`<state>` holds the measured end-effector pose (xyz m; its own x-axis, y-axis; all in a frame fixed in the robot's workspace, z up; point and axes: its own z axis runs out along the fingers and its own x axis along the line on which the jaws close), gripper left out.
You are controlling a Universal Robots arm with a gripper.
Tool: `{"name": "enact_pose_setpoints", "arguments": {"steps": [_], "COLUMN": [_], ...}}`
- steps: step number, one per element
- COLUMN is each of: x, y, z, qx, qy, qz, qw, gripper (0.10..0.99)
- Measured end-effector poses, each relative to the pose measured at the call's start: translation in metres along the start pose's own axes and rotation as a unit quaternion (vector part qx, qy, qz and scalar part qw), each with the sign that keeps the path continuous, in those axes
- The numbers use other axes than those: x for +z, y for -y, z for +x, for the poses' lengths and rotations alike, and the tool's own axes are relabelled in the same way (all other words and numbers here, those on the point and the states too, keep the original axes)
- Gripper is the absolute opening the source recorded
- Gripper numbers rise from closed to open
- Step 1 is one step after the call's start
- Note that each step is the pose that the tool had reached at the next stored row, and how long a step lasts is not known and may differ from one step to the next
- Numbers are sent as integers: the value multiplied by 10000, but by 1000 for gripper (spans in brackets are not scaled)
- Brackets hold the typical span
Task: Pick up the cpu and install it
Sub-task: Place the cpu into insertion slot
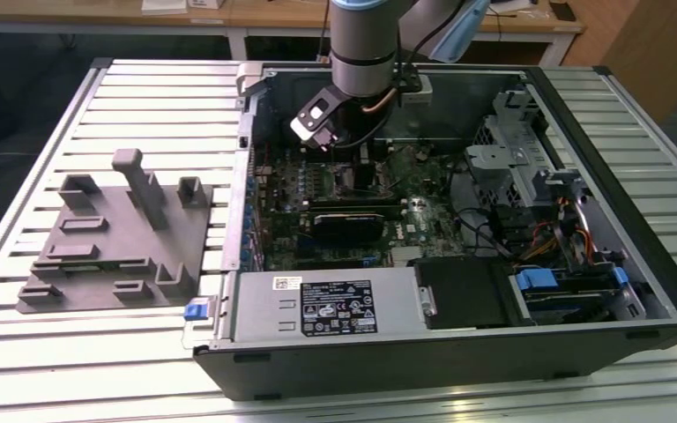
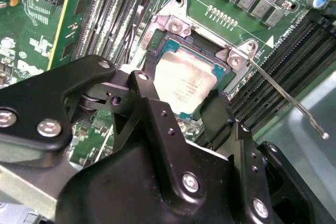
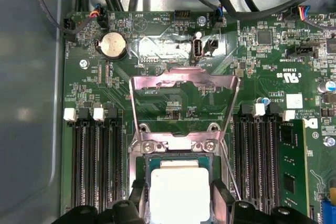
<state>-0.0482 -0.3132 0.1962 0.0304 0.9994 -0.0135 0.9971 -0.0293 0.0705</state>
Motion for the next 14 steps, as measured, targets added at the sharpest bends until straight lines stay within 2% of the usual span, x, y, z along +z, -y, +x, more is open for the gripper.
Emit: {"name": "enact_pose_setpoints", "arguments": {"steps": [3,9,14], "x": [-90,-323,-473], "y": [-6,-23,-33], "z": [-1,-4,-6], "qx": [0,0,0], "qy": [0,0,0], "qz": [0,0,0], "qw": [10000,10000,10000], "gripper": [612,612,612]}}
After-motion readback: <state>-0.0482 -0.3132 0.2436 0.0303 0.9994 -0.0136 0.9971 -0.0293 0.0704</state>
